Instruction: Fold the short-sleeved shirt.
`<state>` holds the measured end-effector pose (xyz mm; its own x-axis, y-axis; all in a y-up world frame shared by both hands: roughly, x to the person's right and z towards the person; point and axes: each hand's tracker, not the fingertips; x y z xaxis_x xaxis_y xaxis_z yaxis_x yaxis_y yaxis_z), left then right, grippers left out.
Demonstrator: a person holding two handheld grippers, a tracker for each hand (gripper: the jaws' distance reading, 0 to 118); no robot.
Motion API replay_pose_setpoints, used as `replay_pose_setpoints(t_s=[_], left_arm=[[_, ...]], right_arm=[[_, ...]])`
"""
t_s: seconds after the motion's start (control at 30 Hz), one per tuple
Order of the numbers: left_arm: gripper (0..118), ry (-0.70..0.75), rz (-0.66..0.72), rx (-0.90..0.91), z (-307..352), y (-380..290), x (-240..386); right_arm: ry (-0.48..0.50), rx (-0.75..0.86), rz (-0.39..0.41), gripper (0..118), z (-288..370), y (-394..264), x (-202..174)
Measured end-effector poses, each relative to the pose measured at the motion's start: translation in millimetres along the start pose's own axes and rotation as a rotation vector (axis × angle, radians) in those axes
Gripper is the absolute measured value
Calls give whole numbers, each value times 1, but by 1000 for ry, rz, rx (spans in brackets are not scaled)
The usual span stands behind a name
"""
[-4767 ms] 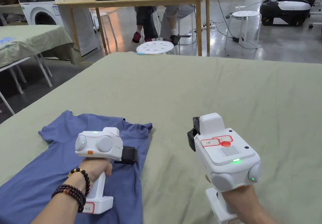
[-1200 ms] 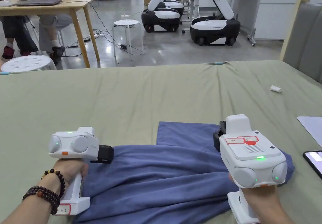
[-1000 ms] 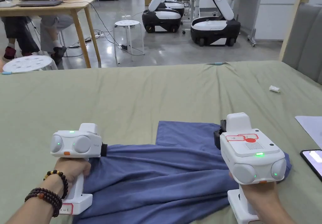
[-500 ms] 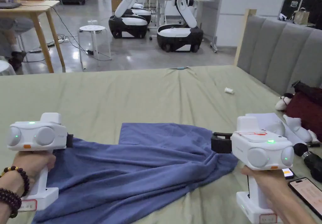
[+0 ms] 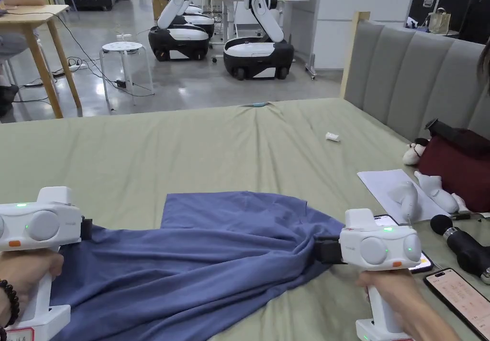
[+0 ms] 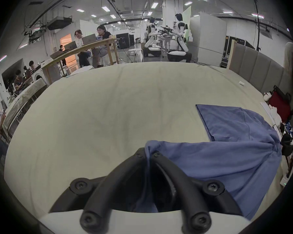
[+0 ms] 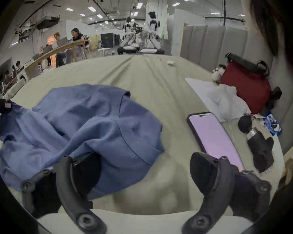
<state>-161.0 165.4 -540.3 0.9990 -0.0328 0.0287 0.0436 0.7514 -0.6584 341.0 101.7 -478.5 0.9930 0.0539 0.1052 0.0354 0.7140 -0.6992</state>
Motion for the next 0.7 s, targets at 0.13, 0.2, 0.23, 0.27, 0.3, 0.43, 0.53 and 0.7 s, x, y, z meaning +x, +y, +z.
replay_pose_setpoints(t_s=[0.13,0.2,0.23,0.27,0.3,0.43,0.53,0.7], left_arm=[[2,4,-18,3,-1,0,-2],[2,9,-18,1,-3,-1,-4],[2,11,-12,0,-4,-1,-5],[2,11,-4,-1,-4,-1,-7],[2,11,3,0,-4,-2,-8],[2,9,-1,19,2,-4,-11],[2,18,19,84,12,1,-15],[2,67,28,210,33,28,-14]], right_arm=[[76,-32,80,70,-12,9,-23],[85,-46,113,35,-10,14,-35],[92,-54,108,21,-9,15,-38],[77,-56,109,19,-8,14,-43],[52,-55,123,19,-5,14,-44],[28,17,97,18,5,16,-47],[-23,155,149,18,24,30,-61],[-29,340,159,18,59,90,-103]])
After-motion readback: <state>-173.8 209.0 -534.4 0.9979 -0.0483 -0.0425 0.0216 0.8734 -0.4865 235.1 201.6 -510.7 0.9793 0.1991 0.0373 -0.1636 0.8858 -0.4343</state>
